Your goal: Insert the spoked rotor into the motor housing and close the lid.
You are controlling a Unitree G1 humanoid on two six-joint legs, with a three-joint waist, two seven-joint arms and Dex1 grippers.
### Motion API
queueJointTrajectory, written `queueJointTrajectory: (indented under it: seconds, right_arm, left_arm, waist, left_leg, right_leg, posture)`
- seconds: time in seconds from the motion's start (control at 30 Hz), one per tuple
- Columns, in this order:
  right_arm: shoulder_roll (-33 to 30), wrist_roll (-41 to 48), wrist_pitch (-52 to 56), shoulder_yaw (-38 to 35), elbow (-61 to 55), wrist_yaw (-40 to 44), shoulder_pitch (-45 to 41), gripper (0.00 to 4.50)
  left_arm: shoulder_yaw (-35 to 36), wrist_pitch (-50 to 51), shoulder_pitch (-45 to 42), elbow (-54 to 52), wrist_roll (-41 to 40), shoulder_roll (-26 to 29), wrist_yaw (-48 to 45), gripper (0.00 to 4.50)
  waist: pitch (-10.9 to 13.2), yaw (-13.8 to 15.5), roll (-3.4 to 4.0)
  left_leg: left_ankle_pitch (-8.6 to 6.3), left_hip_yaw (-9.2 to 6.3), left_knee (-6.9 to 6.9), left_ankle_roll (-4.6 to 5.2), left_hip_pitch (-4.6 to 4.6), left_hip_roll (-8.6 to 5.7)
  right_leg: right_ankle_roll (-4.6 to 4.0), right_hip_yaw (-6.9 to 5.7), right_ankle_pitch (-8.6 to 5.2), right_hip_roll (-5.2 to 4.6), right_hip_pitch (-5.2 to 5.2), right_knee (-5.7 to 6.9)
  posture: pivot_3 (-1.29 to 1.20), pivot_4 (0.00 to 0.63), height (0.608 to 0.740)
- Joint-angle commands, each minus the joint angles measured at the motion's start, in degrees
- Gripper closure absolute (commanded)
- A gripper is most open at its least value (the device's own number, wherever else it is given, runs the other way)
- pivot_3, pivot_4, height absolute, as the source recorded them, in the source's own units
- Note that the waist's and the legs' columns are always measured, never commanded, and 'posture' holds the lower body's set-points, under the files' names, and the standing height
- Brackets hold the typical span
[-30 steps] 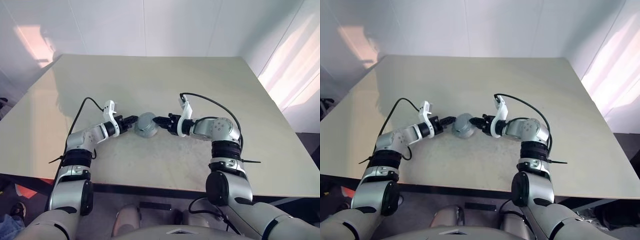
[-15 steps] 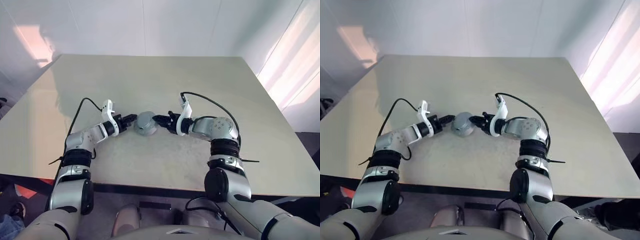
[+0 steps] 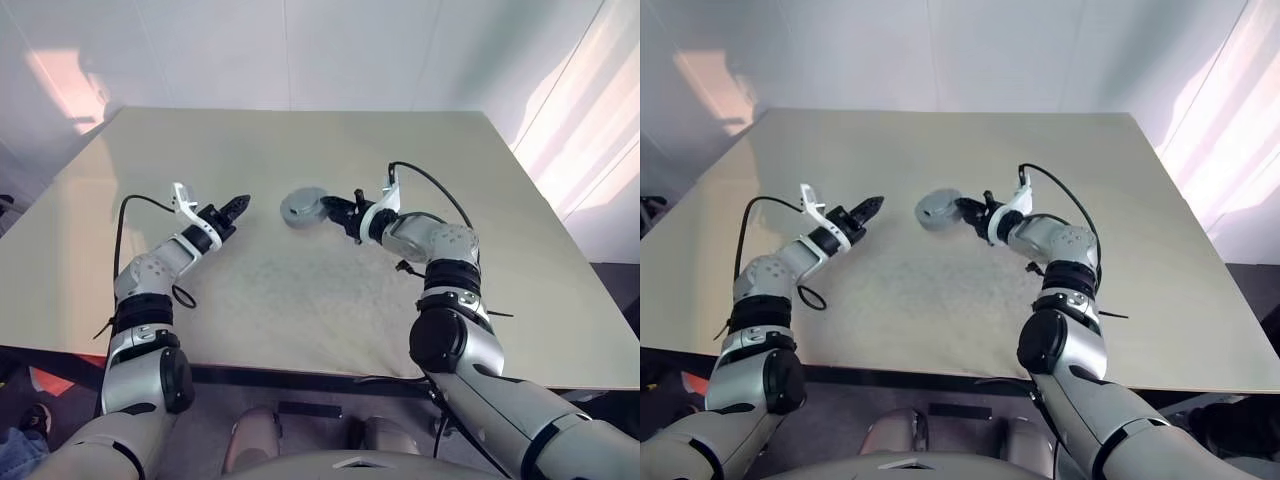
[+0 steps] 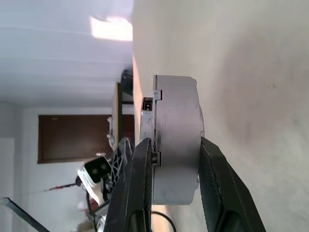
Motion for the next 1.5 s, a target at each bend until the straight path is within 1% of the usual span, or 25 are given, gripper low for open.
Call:
queueJointTrajectory:
  seconds: [0.03,0.17,0.2,0.23,0.37,0.4,0.53,0.8,1.07,1.17,1.3,1.33,1.5]
  right_arm:
    - [-0.4,5.1,-1.4,-0.8,-0.2,-0.1,-4.4,3.39]
    - [0.2,7.5,0.2,-0.1,-1.4,-1.4,-5.2,3.39]
    - [0.5,8.0,0.7,0.2,-1.9,-1.6,-5.3,3.39]
    - [0.8,8.5,1.3,0.5,-2.4,-1.8,-5.3,3.39]
    - [1.8,10.6,3.3,1.8,-4.7,-2.2,-5.3,3.39]
    - [2.0,11.0,3.4,1.9,-5.0,-2.5,-5.2,3.39]
    - [2.6,12.7,4.6,3.0,-6.7,-2.8,-5.1,3.39]
    - [4.6,15.6,7.3,5.6,-11.3,-3.0,-3.5,3.39]
    - [4.5,16.7,6.7,7.1,-12.7,-4.1,-2.4,3.39]
    - [4.3,16.5,6.2,7.2,-12.6,-4.5,-2.2,3.39]
    - [4.0,16.3,5.6,7.6,-12.0,-4.5,-2.0,3.39]
    - [3.9,16.2,5.4,7.8,-11.8,-4.5,-2.1,3.39]
    - [3.4,15.0,3.9,9.5,-11.5,-3.6,-2.0,3.39]
  left_arm:
    - [2.3,0.2,-1.4,-0.5,-3.2,0.1,1.0,3.57]
    - [3.7,2.0,-1.3,-1.0,-6.1,-1.0,1.3,2.21]
    - [4.0,2.5,-1.4,-1.2,-7.0,-1.3,1.5,1.82]
    - [4.3,3.2,-1.6,-1.5,-7.9,-1.7,1.9,1.52]
    - [4.3,7.1,-1.9,-2.8,-11.1,-2.8,2.2,0.09]
    - [4.2,7.9,-1.8,-3.0,-11.7,-2.9,2.1,0.04]
    - [5.2,12.6,-2.4,-1.7,-15.6,-3.6,2.9,0.04]
    - [7.3,13.5,-4.8,0.5,-19.7,-5.5,3.6,0.04]
    - [4.2,12.1,-6.0,1.6,-17.7,-6.7,2.3,0.04]
    - [4.1,11.6,-5.3,1.0,-17.9,-6.6,1.9,0.67]
    - [4.2,11.0,-4.8,0.4,-18.2,-6.3,1.7,1.98]
    - [4.3,10.8,-4.6,0.2,-18.4,-6.3,1.7,2.04]
    - [4.3,10.6,-4.3,0.2,-18.6,-6.2,2.0,2.04]
  waist:
    - [0.0,0.0,-0.02]
    - [0.1,0.1,-0.14]
    - [0.1,0.2,-0.17]
    - [0.1,0.2,-0.18]
    - [0.2,0.3,-0.22]
    - [0.2,0.3,-0.22]
    - [0.2,1.1,-0.24]
    - [0.3,1.3,-0.31]
    - [0.3,1.2,-0.37]
    - [0.3,1.1,-0.37]
    - [0.3,1.1,-0.39]
    - [0.3,1.1,-0.39]
    - [0.3,1.1,-0.39]
  left_leg:
    - [0.00,0.00,0.00,0.00,-0.01,0.00]
    - [-0.01,-0.01,0.00,0.02,-0.10,-0.01]
    - [-0.01,0.00,0.00,0.02,-0.12,0.00]
    - [-0.01,0.00,0.01,0.02,-0.12,0.00]
    - [-0.01,0.00,0.02,0.02,-0.13,0.02]
    - [-0.01,0.00,0.02,0.02,-0.13,0.02]
    - [-0.01,0.00,0.03,0.02,-0.13,0.02]
    - [-0.01,-0.02,0.03,0.01,-0.14,0.02]
    - [-0.01,-0.06,0.03,0.00,-0.16,-0.01]
    - [-0.01,-0.07,0.03,0.00,-0.16,-0.01]
    - [-0.01,-0.07,0.03,0.00,-0.16,-0.01]
    - [-0.01,-0.08,0.03,0.00,-0.16,-0.01]
    - [-0.01,-0.08,0.03,0.00,-0.16,-0.02]
  right_leg:
    - [0.00,0.00,0.00,0.00,0.00,0.00]
    - [0.18,-0.01,0.11,0.00,-0.05,-0.02]
    - [0.19,-0.01,0.11,0.00,-0.07,-0.02]
    - [0.18,-0.02,0.11,0.00,-0.07,-0.01]
    - [0.14,-0.03,0.09,0.01,-0.08,0.00]
    - [0.12,-0.03,0.07,0.01,-0.08,0.00]
    - [0.15,-0.03,0.09,0.00,-0.08,0.00]
    - [0.25,-0.03,0.14,0.00,-0.08,0.00]
    - [0.29,-0.03,0.16,0.00,-0.08,-0.01]
    - [0.30,-0.03,0.16,0.01,-0.08,-0.02]
    - [0.31,-0.03,0.16,0.01,-0.08,-0.01]
    - [0.31,-0.03,0.16,0.01,-0.08,-0.01]
    - [0.31,-0.03,0.17,0.01,-0.08,-0.01]
  posture:
    - [0.00,0.000,0.740]
    - [0.00,0.000,0.740]
    - [0.00,0.000,0.740]
    - [0.00,0.000,0.740]
    - [0.00,0.000,0.740]
    - [0.00,0.000,0.740]
    - [0.00,0.000,0.740]
    - [0.00,0.000,0.740]
    - [0.00,0.000,0.740]
    - [0.00,0.000,0.740]
    - [0.00,0.000,0.740]
    - [0.00,0.000,0.740]
    - [0.00,0.000,0.740]
